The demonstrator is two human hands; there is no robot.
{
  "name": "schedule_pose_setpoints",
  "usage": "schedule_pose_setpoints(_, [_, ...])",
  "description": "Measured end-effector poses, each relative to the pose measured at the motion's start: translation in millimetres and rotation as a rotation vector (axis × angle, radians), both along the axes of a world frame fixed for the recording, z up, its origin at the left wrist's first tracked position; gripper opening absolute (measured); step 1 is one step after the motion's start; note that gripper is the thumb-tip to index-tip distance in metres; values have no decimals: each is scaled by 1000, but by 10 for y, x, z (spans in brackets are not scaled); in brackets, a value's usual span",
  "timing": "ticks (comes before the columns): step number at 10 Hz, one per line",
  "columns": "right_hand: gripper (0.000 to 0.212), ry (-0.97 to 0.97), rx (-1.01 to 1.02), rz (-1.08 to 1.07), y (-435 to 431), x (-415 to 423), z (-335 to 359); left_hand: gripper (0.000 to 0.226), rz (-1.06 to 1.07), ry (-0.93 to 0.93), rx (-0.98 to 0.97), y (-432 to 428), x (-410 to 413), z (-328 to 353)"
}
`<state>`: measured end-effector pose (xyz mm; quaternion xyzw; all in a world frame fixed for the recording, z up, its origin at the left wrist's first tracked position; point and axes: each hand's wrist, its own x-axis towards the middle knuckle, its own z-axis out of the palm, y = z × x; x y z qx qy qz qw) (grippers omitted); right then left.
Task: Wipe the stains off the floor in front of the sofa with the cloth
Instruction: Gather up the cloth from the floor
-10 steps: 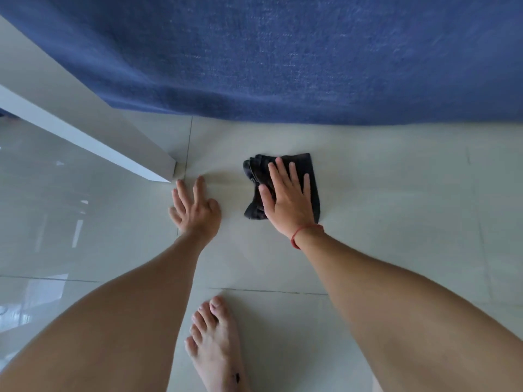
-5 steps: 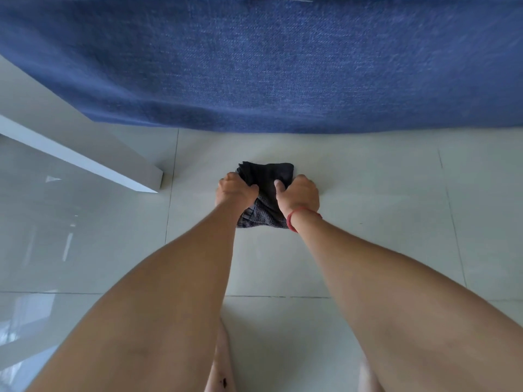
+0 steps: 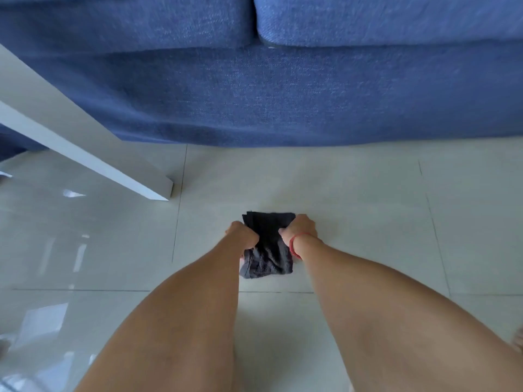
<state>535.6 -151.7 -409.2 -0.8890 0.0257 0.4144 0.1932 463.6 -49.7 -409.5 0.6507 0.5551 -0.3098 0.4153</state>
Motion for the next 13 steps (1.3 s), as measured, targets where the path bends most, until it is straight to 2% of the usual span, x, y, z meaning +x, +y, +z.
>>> schedule_pose_setpoints(1, [35,13,19,15,-168,8,342,16,71,-64,-46,-170,-141,328])
schedule_pose_setpoints(2, [35,-62,162,-12,-213,77,889,13,162,-243,-34,-157,-85,858])
schedule_pose_setpoints(3, [19,-237,404,-14,-166,84,1634,22,247,-459,38,-44,46,1550])
schedule_pose_setpoints(4, [32,-445,602,4,-97,13,2415,49,292,-626,146,15,65,2398])
schedule_pose_setpoints(5, [38,-565,724,13,-42,-127,3167,51,330,-750,285,-17,-35,3219])
schedule_pose_setpoints(6, [25,-649,730,91,19,-423,3707,44,381,-850,346,-15,-368,3757])
schedule_pose_setpoints(7, [31,-716,819,155,170,-741,4086,47,408,-908,396,97,-844,4094])
schedule_pose_setpoints(8, [27,-729,928,224,440,-1109,4258,44,416,-931,464,322,-1431,4311])
schedule_pose_setpoints(9, [40,-656,988,339,787,-1683,4419,36,488,-922,556,547,-2176,4552])
schedule_pose_setpoints(10, [28,-568,1038,450,1135,-2274,4560,48,563,-842,620,756,-2895,4701])
schedule_pose_setpoints(11, [29,-479,1103,502,1434,-2840,4631,51,650,-740,729,904,-3488,4726])
schedule_pose_setpoints(12, [30,-444,983,585,1617,-3169,4420,56,643,-487,718,929,-3846,4577])
schedule_pose_setpoints(13, [34,-527,689,788,1595,-3194,4161,64,444,-142,743,866,-3990,4287])
